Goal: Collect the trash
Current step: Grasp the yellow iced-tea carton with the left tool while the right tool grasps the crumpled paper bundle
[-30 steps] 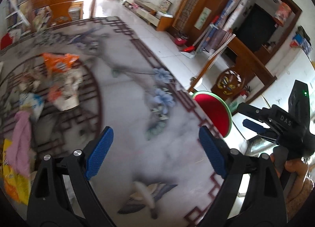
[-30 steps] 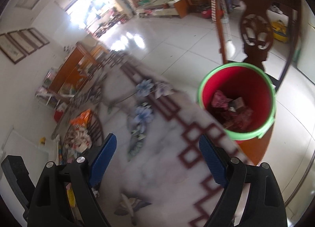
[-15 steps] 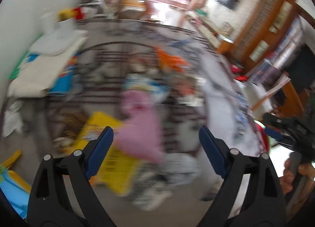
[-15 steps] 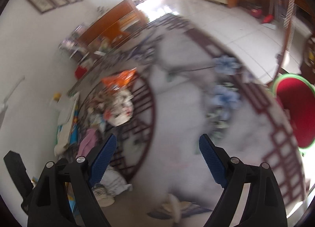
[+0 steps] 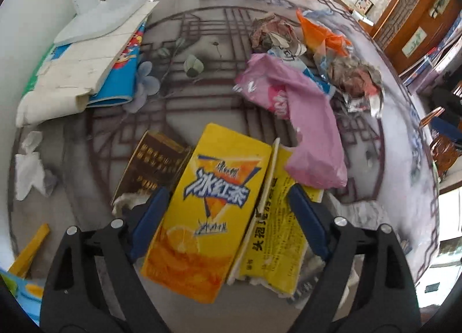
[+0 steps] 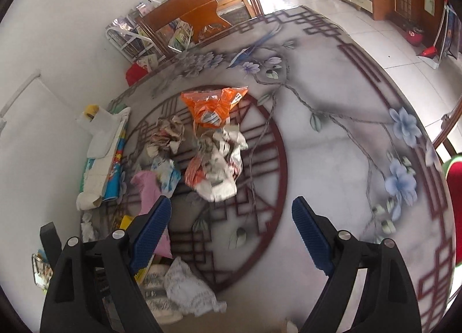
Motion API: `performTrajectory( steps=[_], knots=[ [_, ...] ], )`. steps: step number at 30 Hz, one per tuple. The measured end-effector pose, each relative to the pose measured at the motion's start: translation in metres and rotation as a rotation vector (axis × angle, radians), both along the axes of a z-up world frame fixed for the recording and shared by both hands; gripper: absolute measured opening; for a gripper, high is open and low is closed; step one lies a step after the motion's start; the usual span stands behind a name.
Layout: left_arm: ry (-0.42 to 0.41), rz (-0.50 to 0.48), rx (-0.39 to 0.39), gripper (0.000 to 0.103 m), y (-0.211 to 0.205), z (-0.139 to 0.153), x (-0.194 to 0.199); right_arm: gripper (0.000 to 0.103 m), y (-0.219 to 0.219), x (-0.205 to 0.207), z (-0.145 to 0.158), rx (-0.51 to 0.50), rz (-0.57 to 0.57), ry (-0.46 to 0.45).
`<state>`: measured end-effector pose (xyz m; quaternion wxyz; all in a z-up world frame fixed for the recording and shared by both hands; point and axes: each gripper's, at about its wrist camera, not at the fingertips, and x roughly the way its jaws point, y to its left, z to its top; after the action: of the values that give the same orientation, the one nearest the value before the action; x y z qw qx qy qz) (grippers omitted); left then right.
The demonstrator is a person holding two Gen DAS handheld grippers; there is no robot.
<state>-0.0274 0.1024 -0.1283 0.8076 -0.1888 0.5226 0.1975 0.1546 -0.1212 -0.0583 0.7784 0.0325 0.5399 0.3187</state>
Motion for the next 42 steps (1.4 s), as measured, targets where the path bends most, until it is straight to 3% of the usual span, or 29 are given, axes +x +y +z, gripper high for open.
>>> performTrajectory(
  steps=[7, 10, 11, 13, 15, 18, 21, 26, 31, 36, 42],
  knots=[
    [-0.003, 0.025, -0.044, 0.083, 0.011, -0.007, 0.010, 0.083, 0.053, 0.033, -0.030, -0.044, 0.021, 0.068],
    [-0.009, 0.032, -0.058, 0.083, 0.011, -0.006, 0.006, 0.083, 0.075, 0.042, -0.053, -0.107, 0.042, 0.089],
    [-0.009, 0.033, -0.064, 0.083, 0.014, -0.008, 0.011, 0.081, 0.079, 0.045, -0.063, -0.128, 0.047, 0.109],
    [-0.017, 0.027, -0.081, 0.083, 0.012, -0.008, 0.012, 0.064, 0.079, 0.046, -0.072, -0.112, 0.053, 0.144],
    [-0.027, 0.002, -0.099, 0.083, 0.007, -0.009, 0.016, 0.047, 0.073, 0.043, -0.068, -0.069, 0.065, 0.134],
    [-0.050, -0.030, -0.166, 0.083, -0.004, -0.012, 0.024, 0.043, 0.063, 0.033, -0.048, -0.107, 0.094, 0.013],
    [-0.059, -0.061, -0.211, 0.083, -0.016, -0.015, 0.032, 0.043, 0.038, 0.024, -0.028, -0.092, 0.101, -0.058],
    [-0.034, -0.094, -0.145, 0.083, -0.026, -0.007, 0.037, 0.043, -0.008, 0.005, -0.010, -0.079, 0.069, -0.089],
    [0.005, -0.111, -0.046, 0.083, -0.023, 0.002, 0.028, 0.044, -0.047, -0.017, -0.008, -0.076, 0.010, -0.076],
    [0.050, -0.124, -0.044, 0.083, -0.023, -0.003, 0.017, 0.045, -0.070, -0.032, -0.014, -0.049, -0.053, -0.031],
    [0.037, -0.180, -0.065, 0.083, -0.041, -0.011, 0.024, 0.046, -0.085, -0.041, -0.007, -0.030, -0.099, -0.027]
  ],
)
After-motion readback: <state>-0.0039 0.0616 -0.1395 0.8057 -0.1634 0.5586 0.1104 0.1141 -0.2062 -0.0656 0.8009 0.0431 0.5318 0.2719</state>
